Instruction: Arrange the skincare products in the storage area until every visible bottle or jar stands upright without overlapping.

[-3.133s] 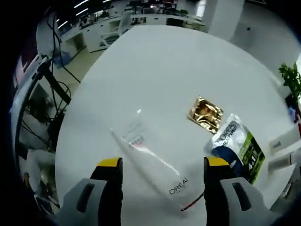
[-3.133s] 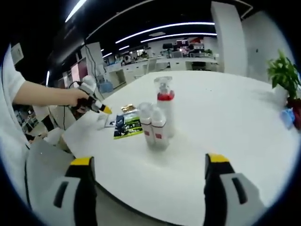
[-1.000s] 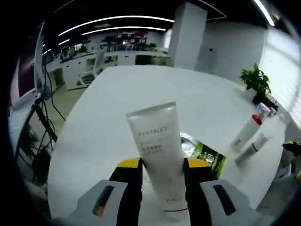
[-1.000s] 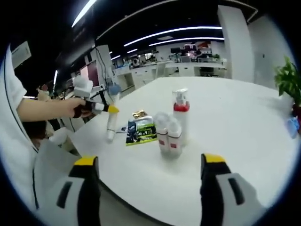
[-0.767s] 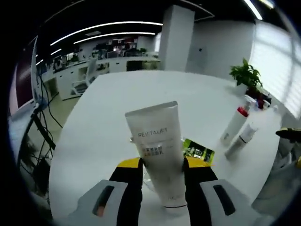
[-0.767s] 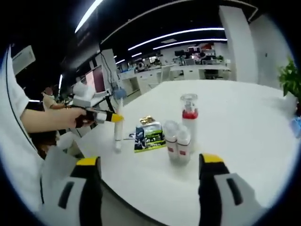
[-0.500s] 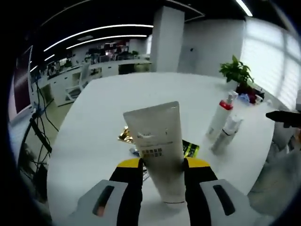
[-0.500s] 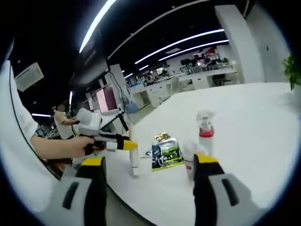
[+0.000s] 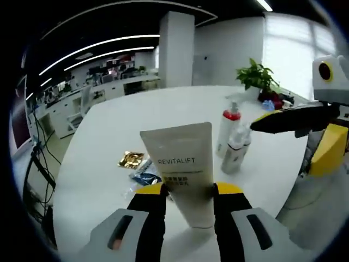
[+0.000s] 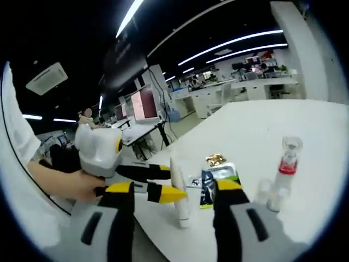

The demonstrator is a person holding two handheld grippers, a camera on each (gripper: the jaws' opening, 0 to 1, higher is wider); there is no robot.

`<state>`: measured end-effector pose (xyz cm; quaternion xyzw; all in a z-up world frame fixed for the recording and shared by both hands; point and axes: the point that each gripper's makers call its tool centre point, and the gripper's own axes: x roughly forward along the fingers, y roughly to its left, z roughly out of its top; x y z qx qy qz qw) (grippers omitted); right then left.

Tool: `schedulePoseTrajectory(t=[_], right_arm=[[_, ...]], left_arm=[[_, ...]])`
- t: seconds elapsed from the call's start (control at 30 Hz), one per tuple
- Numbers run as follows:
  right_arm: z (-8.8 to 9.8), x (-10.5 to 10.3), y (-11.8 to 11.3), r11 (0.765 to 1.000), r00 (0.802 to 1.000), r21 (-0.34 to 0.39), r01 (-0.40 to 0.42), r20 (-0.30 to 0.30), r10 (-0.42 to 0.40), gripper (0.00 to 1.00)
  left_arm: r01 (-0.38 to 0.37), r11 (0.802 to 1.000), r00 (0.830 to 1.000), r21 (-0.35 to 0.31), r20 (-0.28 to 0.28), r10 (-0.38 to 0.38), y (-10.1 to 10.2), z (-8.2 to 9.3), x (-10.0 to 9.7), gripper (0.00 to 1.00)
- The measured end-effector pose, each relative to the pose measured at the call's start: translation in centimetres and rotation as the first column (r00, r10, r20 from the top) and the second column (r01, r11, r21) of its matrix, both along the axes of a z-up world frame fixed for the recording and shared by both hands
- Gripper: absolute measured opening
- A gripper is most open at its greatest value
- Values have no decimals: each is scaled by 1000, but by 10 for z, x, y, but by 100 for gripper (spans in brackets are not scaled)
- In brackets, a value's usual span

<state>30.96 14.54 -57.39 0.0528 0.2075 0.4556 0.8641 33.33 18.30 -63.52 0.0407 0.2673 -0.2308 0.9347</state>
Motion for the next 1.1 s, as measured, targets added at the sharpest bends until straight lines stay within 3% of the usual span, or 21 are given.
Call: schedulePoseTrajectory(t=[0.37,0.57,0.7,0.9,1.0,1.1], right_arm=[[-8,1,14,998,999,-52,-28,-23,26,38],[-15,-1,9,998,998,-70,-3,-57,-1,34],[-16,-1,3,997,998,-78,19,-58,-23,25],[-14,1,-11,995,995,-62,79,-58,-83,13],[-13,2,-15,995,991,-12,101,-88,-101,12],[-9,-1,-19,995,993,-9,104,-64,-104,11]], left_arm=[[87,993,994,77,58,-91,-24,11,-14,31],[139,987,986,84,79,-146,-43,20,-21,31],[159,984,983,83,81,-166,-49,22,-24,31],[183,979,978,91,80,-190,-53,22,-28,31],[199,976,975,89,85,-207,-56,24,-30,31],[222,971,969,86,95,-230,-60,27,-31,32]])
